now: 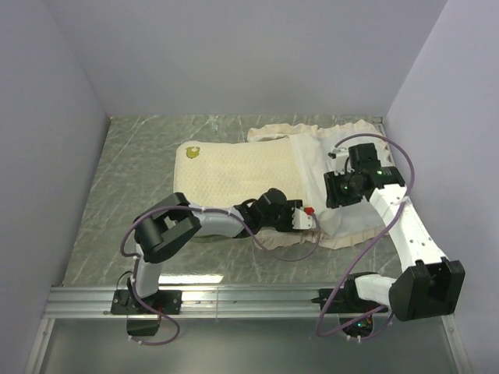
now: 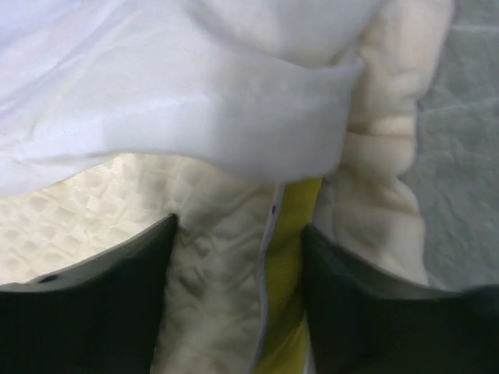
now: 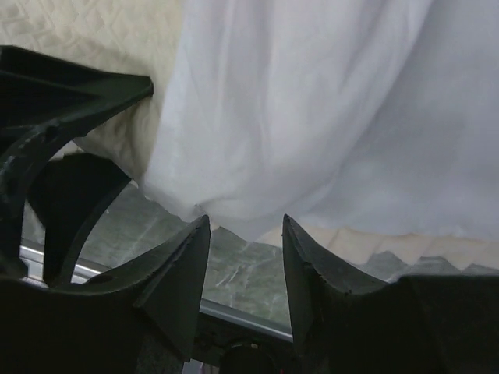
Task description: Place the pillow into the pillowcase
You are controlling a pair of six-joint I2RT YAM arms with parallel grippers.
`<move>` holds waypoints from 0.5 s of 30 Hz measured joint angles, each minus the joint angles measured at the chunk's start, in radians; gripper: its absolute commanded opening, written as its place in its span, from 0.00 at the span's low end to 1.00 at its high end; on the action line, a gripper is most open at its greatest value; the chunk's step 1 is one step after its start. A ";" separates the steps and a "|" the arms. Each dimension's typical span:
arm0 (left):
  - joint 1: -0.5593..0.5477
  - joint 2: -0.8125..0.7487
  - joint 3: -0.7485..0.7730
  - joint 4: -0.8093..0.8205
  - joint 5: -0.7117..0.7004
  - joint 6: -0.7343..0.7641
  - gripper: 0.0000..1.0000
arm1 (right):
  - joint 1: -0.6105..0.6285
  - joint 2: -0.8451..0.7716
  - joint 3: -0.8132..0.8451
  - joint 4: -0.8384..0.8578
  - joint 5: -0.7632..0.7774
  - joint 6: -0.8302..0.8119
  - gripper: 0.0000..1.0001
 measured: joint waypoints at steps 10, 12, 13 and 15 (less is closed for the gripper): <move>0.153 0.107 0.340 -0.222 0.225 -0.282 0.00 | -0.099 -0.047 -0.005 -0.076 -0.095 -0.084 0.41; 0.192 0.126 0.406 -0.251 0.286 -0.378 0.00 | -0.099 -0.048 -0.006 -0.085 -0.133 -0.100 0.42; 0.207 0.137 0.431 -0.259 0.311 -0.418 0.00 | -0.099 -0.050 -0.008 -0.085 -0.151 -0.107 0.44; 0.233 0.156 0.466 -0.263 0.355 -0.494 0.00 | -0.098 -0.066 -0.030 -0.067 -0.167 -0.116 0.46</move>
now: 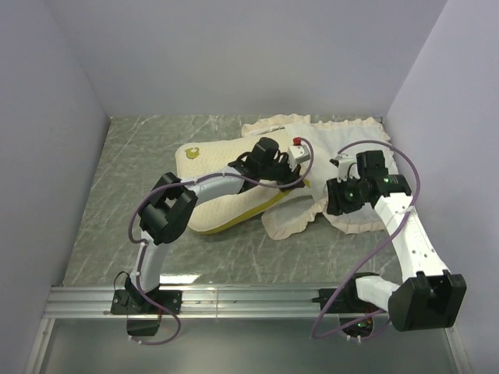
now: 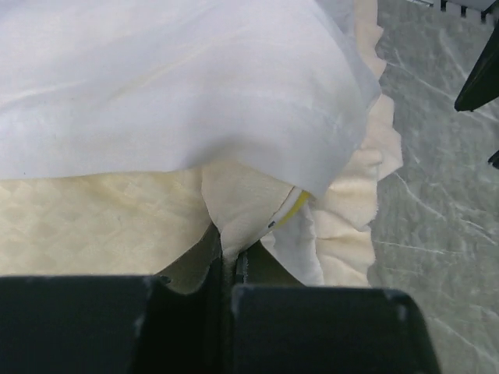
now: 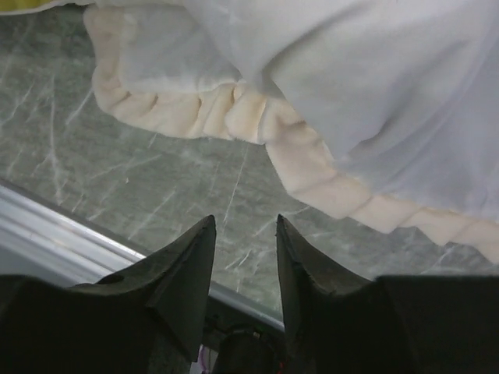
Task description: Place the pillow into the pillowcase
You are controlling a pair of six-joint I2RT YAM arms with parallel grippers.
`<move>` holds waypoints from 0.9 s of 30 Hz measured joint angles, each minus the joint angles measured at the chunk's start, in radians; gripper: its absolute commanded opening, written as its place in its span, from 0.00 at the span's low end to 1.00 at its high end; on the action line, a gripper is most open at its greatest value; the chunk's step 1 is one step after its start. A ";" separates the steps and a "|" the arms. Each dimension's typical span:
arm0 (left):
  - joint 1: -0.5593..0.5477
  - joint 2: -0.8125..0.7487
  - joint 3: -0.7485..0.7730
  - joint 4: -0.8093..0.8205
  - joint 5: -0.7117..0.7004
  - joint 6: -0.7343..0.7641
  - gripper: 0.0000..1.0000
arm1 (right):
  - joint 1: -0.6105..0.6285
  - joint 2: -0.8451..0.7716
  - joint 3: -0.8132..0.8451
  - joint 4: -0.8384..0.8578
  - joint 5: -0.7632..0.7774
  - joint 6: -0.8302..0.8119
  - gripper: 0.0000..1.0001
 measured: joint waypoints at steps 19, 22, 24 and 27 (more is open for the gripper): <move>0.050 0.103 0.094 -0.008 0.118 -0.309 0.00 | 0.041 0.114 -0.174 0.257 -0.024 0.427 0.70; 0.055 0.113 0.106 -0.005 0.126 -0.334 0.00 | 0.041 0.082 -0.259 0.309 -0.023 0.521 0.70; 0.058 0.124 0.116 0.000 0.133 -0.348 0.00 | 0.040 0.066 -0.304 0.346 -0.018 0.578 0.67; 0.062 0.137 0.121 0.013 0.141 -0.373 0.00 | 0.040 0.059 -0.346 0.419 0.000 0.650 0.59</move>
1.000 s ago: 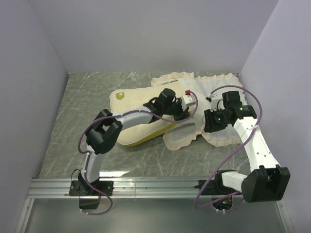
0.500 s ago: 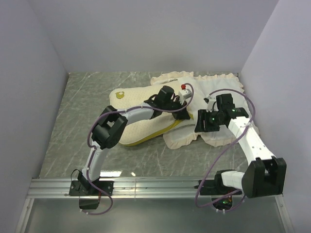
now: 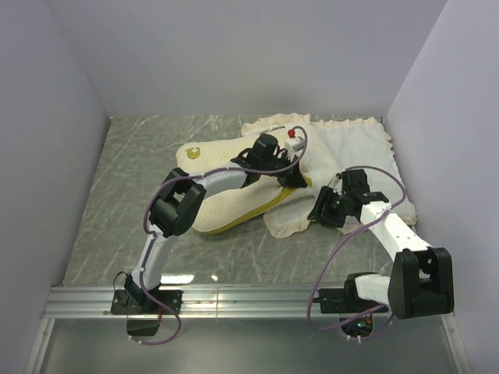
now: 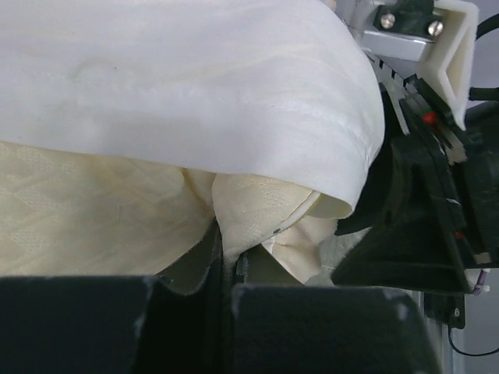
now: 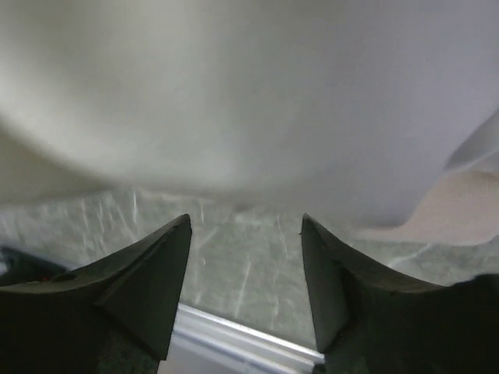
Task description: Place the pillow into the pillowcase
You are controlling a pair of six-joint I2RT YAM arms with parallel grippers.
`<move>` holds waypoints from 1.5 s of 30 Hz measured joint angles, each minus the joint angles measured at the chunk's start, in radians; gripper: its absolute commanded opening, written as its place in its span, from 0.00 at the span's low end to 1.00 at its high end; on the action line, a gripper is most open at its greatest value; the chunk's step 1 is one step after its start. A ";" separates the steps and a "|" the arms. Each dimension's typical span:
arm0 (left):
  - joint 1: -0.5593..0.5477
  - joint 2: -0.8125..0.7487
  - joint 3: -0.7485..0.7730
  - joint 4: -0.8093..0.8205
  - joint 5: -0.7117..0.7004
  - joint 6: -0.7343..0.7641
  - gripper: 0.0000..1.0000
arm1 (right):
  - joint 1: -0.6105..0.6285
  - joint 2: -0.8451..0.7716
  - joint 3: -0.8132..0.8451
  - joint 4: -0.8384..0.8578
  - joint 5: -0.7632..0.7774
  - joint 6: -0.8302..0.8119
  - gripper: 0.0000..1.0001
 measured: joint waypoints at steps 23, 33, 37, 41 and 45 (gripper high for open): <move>0.065 0.024 -0.002 0.243 0.056 -0.410 0.00 | 0.351 -0.240 -0.045 0.351 -0.103 0.155 0.00; 0.001 -0.187 -0.398 0.216 0.138 -0.236 0.00 | 0.413 -0.314 -0.071 0.325 -0.231 0.219 0.32; -0.025 -0.230 -0.561 0.209 0.169 -0.166 0.20 | 0.338 -0.318 0.059 0.264 -0.296 0.245 0.50; -0.016 -0.271 -0.641 0.236 0.219 -0.147 0.46 | 0.225 -0.308 0.271 0.176 -0.259 0.185 0.60; -0.014 -0.363 -0.673 0.221 0.233 -0.108 0.57 | 0.216 -0.264 0.347 0.109 -0.140 0.064 0.60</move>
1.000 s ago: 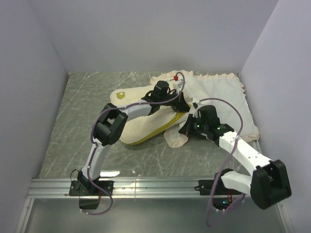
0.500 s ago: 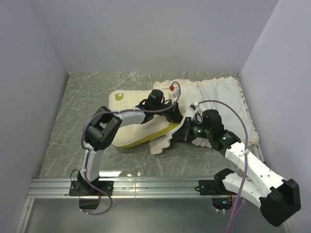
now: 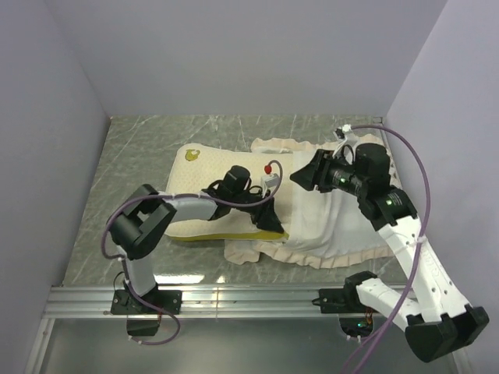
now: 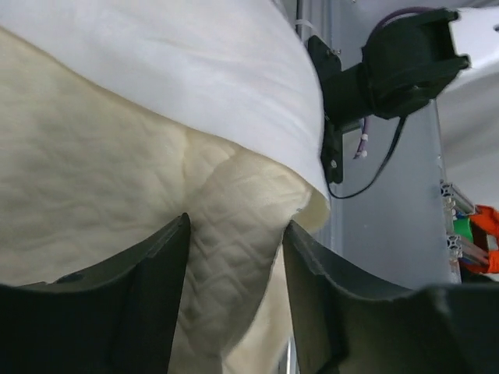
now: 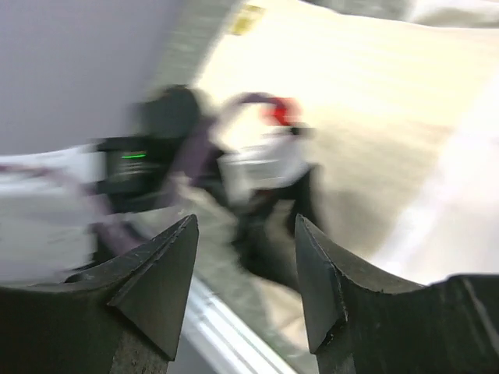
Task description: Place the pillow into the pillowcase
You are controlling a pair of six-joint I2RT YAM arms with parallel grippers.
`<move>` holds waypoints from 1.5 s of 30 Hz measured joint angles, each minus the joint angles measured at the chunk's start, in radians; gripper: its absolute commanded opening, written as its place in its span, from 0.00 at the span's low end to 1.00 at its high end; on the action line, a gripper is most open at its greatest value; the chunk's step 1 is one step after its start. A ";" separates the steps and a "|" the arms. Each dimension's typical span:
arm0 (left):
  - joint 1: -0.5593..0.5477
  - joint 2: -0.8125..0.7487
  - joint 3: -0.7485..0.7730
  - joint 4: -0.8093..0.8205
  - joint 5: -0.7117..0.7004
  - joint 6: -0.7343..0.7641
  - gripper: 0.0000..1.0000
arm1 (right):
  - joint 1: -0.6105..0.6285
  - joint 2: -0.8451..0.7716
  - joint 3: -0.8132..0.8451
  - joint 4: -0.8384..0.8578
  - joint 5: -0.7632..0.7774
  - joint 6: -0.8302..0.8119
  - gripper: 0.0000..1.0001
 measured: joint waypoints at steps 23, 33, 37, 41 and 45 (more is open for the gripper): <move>0.299 0.217 0.661 -0.650 -0.182 0.780 0.99 | -0.064 1.144 0.936 -0.140 0.356 -0.533 0.74; 0.272 0.338 0.751 -0.608 -0.238 0.884 0.99 | -0.080 1.324 0.939 -0.209 0.248 -0.653 0.48; 0.246 0.339 0.742 -0.581 -0.273 0.941 0.99 | -0.080 1.348 0.953 -0.216 0.218 -0.668 0.12; 0.227 0.353 0.752 -0.571 -0.280 0.967 0.99 | -0.080 1.349 0.966 -0.218 0.187 -0.672 0.00; 0.209 0.438 0.864 -0.632 -0.266 0.999 0.53 | -0.080 1.348 0.966 -0.220 0.122 -0.663 0.00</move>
